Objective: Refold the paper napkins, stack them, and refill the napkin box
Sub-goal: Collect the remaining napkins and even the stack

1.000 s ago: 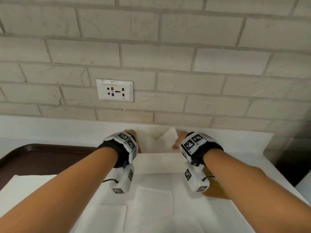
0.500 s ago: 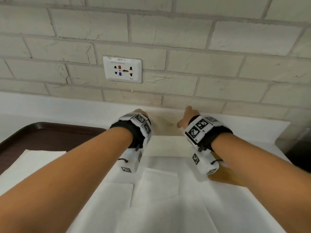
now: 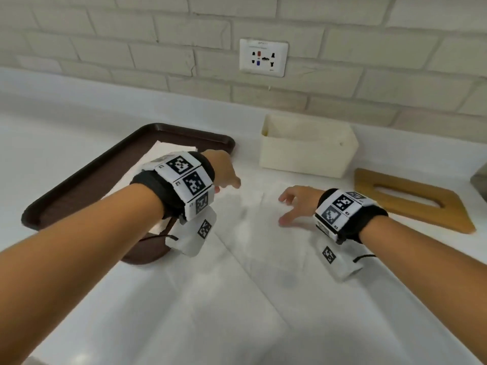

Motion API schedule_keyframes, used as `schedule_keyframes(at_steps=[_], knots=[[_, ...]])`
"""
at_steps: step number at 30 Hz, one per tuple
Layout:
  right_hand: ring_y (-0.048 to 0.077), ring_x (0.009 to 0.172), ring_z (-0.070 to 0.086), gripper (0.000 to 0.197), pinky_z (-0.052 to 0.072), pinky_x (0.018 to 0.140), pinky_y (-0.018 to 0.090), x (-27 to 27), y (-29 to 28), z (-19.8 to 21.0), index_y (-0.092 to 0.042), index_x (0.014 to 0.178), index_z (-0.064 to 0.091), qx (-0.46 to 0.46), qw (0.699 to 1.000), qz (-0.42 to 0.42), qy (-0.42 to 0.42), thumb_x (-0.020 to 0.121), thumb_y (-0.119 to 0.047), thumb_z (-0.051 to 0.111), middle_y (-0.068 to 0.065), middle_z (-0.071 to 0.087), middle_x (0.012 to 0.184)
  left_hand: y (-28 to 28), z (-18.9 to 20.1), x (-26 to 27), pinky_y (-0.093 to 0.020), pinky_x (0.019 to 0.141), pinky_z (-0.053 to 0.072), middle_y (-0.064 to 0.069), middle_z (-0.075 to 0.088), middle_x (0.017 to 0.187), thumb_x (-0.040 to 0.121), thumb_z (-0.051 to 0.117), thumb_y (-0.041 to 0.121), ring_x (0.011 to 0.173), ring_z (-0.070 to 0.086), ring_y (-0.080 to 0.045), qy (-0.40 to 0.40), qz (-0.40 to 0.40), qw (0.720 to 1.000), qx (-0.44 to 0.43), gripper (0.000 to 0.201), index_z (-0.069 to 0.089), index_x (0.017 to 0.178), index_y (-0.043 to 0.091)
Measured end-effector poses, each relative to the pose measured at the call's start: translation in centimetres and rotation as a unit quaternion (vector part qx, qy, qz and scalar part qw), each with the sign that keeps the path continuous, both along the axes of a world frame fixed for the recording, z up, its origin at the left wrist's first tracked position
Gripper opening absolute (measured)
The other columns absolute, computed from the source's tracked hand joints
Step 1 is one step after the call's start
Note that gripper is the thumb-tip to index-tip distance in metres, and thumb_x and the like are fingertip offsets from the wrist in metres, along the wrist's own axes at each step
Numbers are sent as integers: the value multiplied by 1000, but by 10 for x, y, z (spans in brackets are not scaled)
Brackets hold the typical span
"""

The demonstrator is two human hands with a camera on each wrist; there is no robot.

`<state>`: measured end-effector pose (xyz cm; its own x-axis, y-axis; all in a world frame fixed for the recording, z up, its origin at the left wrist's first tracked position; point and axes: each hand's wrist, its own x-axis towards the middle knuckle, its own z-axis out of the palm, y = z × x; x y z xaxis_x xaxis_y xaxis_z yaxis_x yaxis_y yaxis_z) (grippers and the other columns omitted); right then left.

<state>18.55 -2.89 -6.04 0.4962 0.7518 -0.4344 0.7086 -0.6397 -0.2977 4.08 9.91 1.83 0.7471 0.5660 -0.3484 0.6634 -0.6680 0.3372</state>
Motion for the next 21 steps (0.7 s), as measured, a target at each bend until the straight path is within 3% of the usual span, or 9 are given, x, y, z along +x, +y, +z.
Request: schedule_keyframes(at_steps=[3, 6, 8, 10, 12, 14, 15, 18, 21], knots=[[22, 113, 49, 65, 41, 94, 32, -7, -4, -13, -22, 127, 47, -16, 999, -4, -34, 72, -44, 73, -3, 50, 109, -13, -20, -40, -26, 80, 50, -5, 63, 101, 91, 58, 26, 80, 59, -17, 77, -45, 996, -5, 37, 59, 123, 8], [20, 98, 51, 59, 39, 83, 27, -6, -6, -13, -18, 123, 52, -43, 998, 11, -52, 74, -46, 70, -7, 55, 93, -23, -41, -67, -30, 97, 43, -4, 55, 129, 88, 61, 27, 114, 54, -21, 120, -80, 989, 24, 48, 47, 132, 15], [23, 110, 53, 65, 40, 90, 29, -3, -11, -13, -18, 131, 49, -61, 995, 14, -78, 77, -49, 66, 0, 59, 116, -30, -52, -77, -34, 100, 43, -7, 51, 133, 87, 63, 29, 121, 50, -24, 130, -72, 988, 32, 61, 35, 139, 13], [25, 127, 44, 69, 37, 102, 33, -3, -19, -12, -18, 139, 41, -73, 992, 4, -102, 80, -49, 62, 6, 47, 139, -35, -61, -80, -36, 97, 45, -11, 50, 133, 84, 66, 33, 120, 51, -27, 143, -66, 987, 42, 75, 26, 142, 9], [27, 124, 46, 65, 39, 98, 31, -2, -29, -6, -12, 138, 42, -68, 993, -10, -95, 84, -43, 61, 11, 45, 141, -39, -68, -82, -38, 95, 47, -12, 50, 132, 79, 71, 38, 118, 53, -29, 156, -56, 985, 52, 84, 24, 143, 8], [23, 97, 56, 50, 45, 75, 24, 3, -42, 6, -6, 128, 51, -13, 998, -47, -45, 87, -34, 60, 13, 55, 129, -38, -71, -83, -40, 97, 46, -13, 50, 133, 75, 74, 40, 119, 52, -30, 161, -36, 985, 50, 89, 25, 142, 7], [20, 89, 56, 45, 44, 72, 23, 5, -50, 13, -5, 123, 55, 27, 997, -77, -7, 87, -32, 61, 11, 58, 121, -38, -72, -83, -40, 98, 45, -13, 49, 134, 74, 74, 41, 121, 51, -30, 162, -27, 985, 46, 90, 26, 142, 6], [28, 110, 58, 40, 43, 101, 38, 17, -72, 23, -6, 121, 57, 133, 958, -197, 160, 87, -25, 62, 7, 59, 120, -36, -70, -83, -35, 98, 44, -12, 48, 135, 76, 72, 44, 122, 50, -28, 177, -20, 983, 44, 83, 35, 137, 2], [33, 120, 53, 36, 46, 97, 39, 20, -77, 19, 0, 122, 54, 249, 885, -304, 249, 90, -15, 57, 16, 55, 129, -34, -68, -80, -32, 93, 45, -12, 57, 115, 77, 68, 50, 115, 54, -27, 194, -36, 979, 57, 72, 50, 125, -1]])
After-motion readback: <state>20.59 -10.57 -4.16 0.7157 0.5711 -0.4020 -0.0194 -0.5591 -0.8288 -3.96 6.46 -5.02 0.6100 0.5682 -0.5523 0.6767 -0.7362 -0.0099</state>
